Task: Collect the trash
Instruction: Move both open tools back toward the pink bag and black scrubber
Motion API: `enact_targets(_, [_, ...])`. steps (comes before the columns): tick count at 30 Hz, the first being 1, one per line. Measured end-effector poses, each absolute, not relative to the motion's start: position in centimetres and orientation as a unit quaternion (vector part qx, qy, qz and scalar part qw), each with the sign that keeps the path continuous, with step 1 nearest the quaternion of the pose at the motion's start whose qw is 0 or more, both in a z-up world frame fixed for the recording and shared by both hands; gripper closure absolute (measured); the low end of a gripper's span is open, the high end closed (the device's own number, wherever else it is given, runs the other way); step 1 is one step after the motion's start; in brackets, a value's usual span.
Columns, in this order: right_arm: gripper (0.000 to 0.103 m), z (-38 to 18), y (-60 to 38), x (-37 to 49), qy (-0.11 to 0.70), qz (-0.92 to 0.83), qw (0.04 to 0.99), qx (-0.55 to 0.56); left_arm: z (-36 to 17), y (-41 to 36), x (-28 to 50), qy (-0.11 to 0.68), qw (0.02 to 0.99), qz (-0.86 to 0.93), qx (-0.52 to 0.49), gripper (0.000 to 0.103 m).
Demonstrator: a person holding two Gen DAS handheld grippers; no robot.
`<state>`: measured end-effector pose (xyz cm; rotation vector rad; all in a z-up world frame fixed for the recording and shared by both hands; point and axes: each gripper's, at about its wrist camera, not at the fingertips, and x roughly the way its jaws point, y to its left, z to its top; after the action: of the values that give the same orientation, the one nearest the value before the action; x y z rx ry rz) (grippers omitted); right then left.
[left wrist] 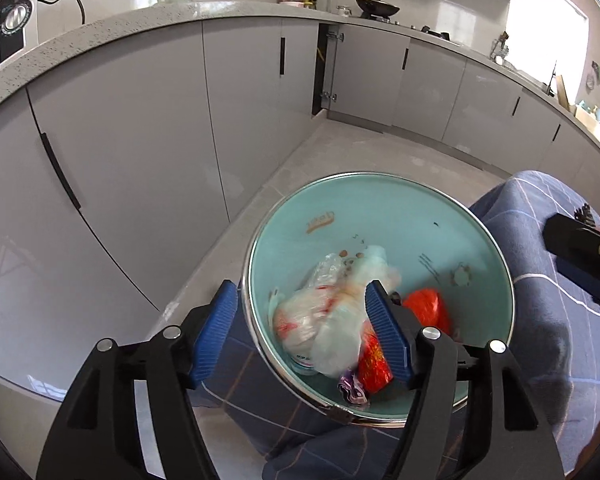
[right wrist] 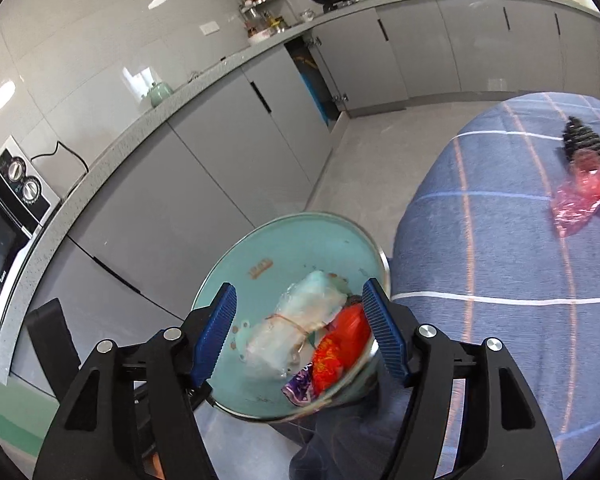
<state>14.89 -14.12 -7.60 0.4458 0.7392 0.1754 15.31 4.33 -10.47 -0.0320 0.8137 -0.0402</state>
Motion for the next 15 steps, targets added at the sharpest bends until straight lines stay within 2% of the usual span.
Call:
enact_targets(5, [0.037,-6.5,-15.7,11.9,0.331,0.046,0.924,0.184,-10.2,3.8,14.7,0.389,0.921,-0.031,-0.010,0.035])
enact_targets(13, [0.037,-6.6,-20.6,8.5,0.323,-0.024,0.933,0.156,-9.3,-0.2,12.0,0.359,0.928,-0.098,0.013,0.020])
enact_targets(15, [0.037,-6.4,-22.2,7.8,0.319,-0.041,0.933,0.160,-9.2,-1.4,11.6,0.357,0.927,-0.117,0.019,0.019])
